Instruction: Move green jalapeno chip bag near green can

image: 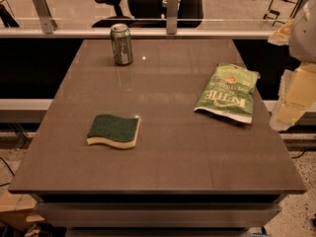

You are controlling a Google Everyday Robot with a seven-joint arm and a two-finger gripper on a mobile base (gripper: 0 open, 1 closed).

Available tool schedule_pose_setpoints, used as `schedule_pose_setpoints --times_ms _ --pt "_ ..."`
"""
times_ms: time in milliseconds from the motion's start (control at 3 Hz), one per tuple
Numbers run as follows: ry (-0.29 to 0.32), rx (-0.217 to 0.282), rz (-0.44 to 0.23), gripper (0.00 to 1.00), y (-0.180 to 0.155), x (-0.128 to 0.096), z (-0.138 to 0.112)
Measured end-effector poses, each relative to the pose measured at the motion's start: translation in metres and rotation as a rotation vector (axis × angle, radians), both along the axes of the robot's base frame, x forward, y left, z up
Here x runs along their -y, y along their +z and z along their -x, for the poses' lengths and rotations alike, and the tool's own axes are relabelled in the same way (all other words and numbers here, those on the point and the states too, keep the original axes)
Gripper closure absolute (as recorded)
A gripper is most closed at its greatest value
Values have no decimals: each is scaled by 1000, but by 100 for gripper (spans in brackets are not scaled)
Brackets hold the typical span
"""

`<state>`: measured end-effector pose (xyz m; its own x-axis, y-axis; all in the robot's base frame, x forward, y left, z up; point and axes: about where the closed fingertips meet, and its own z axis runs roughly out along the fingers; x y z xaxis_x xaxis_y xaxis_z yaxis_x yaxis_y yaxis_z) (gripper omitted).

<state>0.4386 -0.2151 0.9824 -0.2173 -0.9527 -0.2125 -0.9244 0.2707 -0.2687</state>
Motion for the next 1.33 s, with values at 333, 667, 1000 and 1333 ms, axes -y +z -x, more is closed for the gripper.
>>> schedule_pose_setpoints --times_ms 333,667,1000,1333 --pt "1 17 1 0 7 4 -5" --pt "24 37 -10 0 14 9 -9" --pt "92 74 -32 0 19 15 -15" --pt "207 111 -25 0 23 25 -28"
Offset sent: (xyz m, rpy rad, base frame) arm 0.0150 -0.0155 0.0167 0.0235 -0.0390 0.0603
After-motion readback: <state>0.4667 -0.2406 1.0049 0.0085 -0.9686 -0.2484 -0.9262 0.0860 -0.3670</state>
